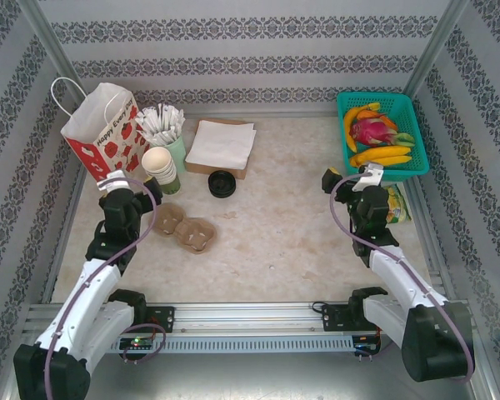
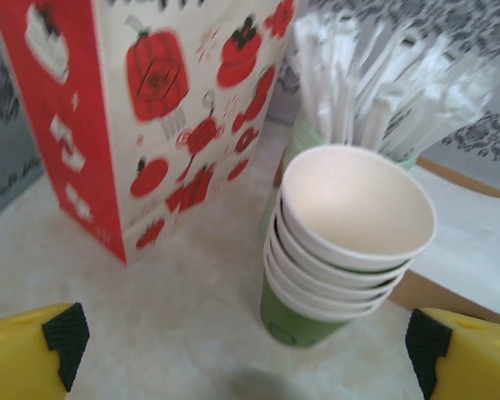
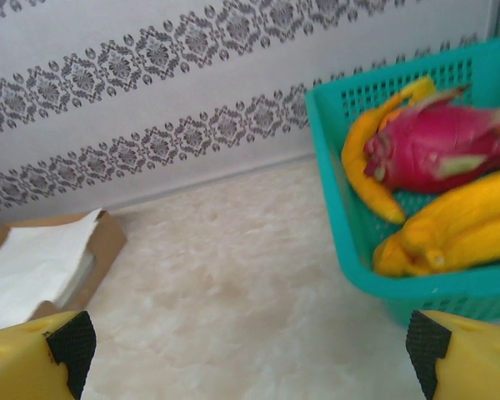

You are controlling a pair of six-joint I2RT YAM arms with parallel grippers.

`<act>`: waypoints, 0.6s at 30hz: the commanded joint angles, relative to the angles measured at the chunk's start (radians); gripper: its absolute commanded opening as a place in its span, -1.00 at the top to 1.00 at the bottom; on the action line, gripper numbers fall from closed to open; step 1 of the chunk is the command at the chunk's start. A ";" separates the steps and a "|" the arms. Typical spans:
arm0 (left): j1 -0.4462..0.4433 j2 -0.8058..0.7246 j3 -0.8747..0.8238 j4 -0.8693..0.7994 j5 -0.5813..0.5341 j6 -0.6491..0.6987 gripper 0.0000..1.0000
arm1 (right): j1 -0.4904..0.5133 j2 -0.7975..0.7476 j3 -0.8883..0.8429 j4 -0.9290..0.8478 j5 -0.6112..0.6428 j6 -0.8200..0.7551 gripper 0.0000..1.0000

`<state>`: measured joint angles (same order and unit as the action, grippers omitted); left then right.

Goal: Pack the takeout coffee

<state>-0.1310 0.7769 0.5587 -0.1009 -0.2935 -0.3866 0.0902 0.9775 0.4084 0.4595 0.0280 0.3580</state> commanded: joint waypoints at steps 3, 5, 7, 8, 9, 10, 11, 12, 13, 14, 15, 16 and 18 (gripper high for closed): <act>0.005 0.078 0.205 -0.452 0.031 -0.299 -0.99 | 0.015 0.011 0.113 -0.200 -0.107 0.227 -0.95; 0.039 0.125 0.281 -0.561 0.114 -0.367 -0.99 | 0.018 0.048 0.172 -0.281 -0.126 0.265 -0.95; 0.078 0.176 0.341 -0.594 0.251 -0.366 -0.99 | 0.020 0.095 0.228 -0.342 -0.161 0.295 -0.95; 0.095 0.208 0.374 -0.610 0.316 -0.357 -0.99 | 0.022 0.121 0.253 -0.359 -0.200 0.298 -0.95; 0.107 0.239 0.407 -0.627 0.361 -0.347 -0.99 | 0.031 0.144 0.276 -0.373 -0.221 0.301 -0.95; 0.121 0.279 0.448 -0.653 0.396 -0.330 -1.00 | 0.048 0.168 0.306 -0.397 -0.235 0.298 -0.95; 0.129 0.319 0.491 -0.686 0.418 -0.306 -0.98 | 0.069 0.189 0.335 -0.419 -0.243 0.287 -0.95; 0.134 0.354 0.529 -0.717 0.419 -0.282 -0.95 | 0.093 0.204 0.361 -0.438 -0.238 0.273 -0.95; 0.138 0.390 0.569 -0.748 0.409 -0.257 -0.90 | 0.124 0.220 0.391 -0.458 -0.223 0.254 -0.95; 0.140 0.424 0.605 -0.772 0.401 -0.230 -0.85 | 0.156 0.233 0.416 -0.469 -0.205 0.230 -0.95; 0.143 0.450 0.635 -0.788 0.399 -0.212 -0.80 | 0.186 0.243 0.439 -0.474 -0.185 0.212 -0.95; 0.142 0.479 0.671 -0.805 0.399 -0.191 -0.76 | 0.216 0.254 0.460 -0.473 -0.156 0.198 -0.95; 0.143 0.534 0.741 -0.834 0.394 -0.156 -0.68 | 0.261 0.277 0.489 -0.451 -0.117 0.189 -0.95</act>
<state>0.0021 1.2697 1.2167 -0.8139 0.0719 -0.6209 0.3054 1.2377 0.8410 0.0288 -0.1375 0.5850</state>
